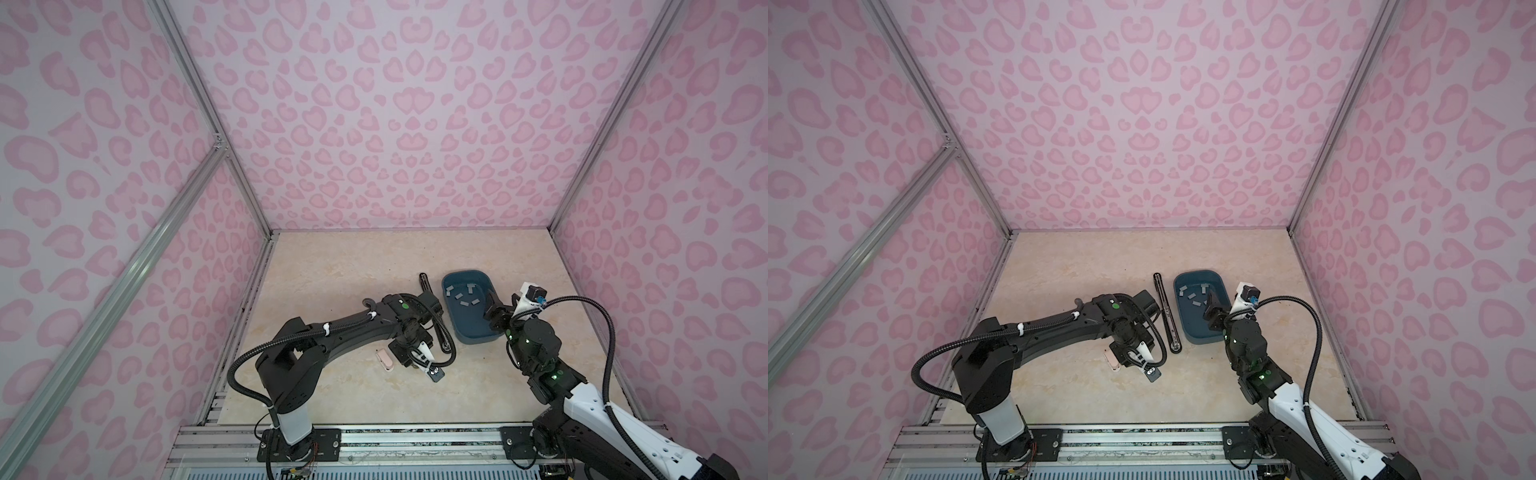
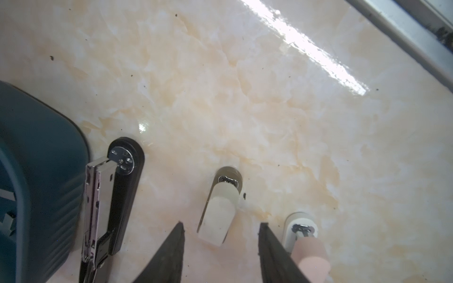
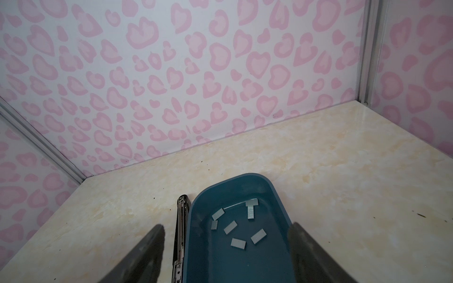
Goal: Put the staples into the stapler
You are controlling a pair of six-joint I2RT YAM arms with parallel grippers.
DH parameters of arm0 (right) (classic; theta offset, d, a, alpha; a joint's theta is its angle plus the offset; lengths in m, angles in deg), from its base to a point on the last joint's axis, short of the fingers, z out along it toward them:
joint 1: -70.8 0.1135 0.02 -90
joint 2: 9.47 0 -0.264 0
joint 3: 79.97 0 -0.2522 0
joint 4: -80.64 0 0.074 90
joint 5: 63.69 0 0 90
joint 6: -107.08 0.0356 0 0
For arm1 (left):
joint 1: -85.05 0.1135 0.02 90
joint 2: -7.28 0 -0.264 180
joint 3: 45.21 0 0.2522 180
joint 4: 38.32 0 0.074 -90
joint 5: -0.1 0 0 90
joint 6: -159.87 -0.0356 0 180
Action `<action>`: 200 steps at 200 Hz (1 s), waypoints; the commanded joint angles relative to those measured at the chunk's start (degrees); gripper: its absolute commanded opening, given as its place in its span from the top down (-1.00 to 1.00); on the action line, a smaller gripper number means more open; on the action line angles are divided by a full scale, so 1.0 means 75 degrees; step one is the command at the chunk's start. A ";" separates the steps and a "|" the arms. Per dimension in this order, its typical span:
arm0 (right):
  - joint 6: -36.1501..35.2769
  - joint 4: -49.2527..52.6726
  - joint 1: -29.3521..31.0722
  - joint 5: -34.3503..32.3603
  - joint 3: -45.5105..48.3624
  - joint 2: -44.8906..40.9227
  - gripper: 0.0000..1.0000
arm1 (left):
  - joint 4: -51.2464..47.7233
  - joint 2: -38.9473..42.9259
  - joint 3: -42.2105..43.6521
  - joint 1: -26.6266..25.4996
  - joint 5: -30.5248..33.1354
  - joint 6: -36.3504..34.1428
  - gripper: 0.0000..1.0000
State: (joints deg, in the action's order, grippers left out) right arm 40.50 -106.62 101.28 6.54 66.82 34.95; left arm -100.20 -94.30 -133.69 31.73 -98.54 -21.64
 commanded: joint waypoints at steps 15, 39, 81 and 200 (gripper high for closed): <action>-0.0016 -0.0060 -0.0009 0.0207 0.0052 0.0110 -0.60 | -0.0211 -0.0308 -0.0201 -0.0028 0.0359 -0.0071 0.00; -0.0016 -0.0010 -0.0007 0.0234 0.0023 0.0112 -0.61 | -0.0228 -0.0563 -0.0273 -0.0074 0.0514 -0.0074 0.01; -0.0009 -0.0034 -0.0008 0.0289 0.0017 0.0124 -0.62 | -0.0219 -0.0931 -0.0545 -0.0144 0.0608 -0.0105 0.06; 0.0092 -0.0034 -0.0009 0.0351 0.0018 0.0159 -0.62 | -0.0232 -0.1454 -0.0737 -0.0191 0.0828 -0.0100 0.25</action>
State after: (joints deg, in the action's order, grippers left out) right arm 40.61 -106.51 101.17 9.40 66.98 36.18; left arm -100.40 -104.44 -138.91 30.28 -92.90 -21.66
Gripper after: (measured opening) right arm 0.813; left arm 0.390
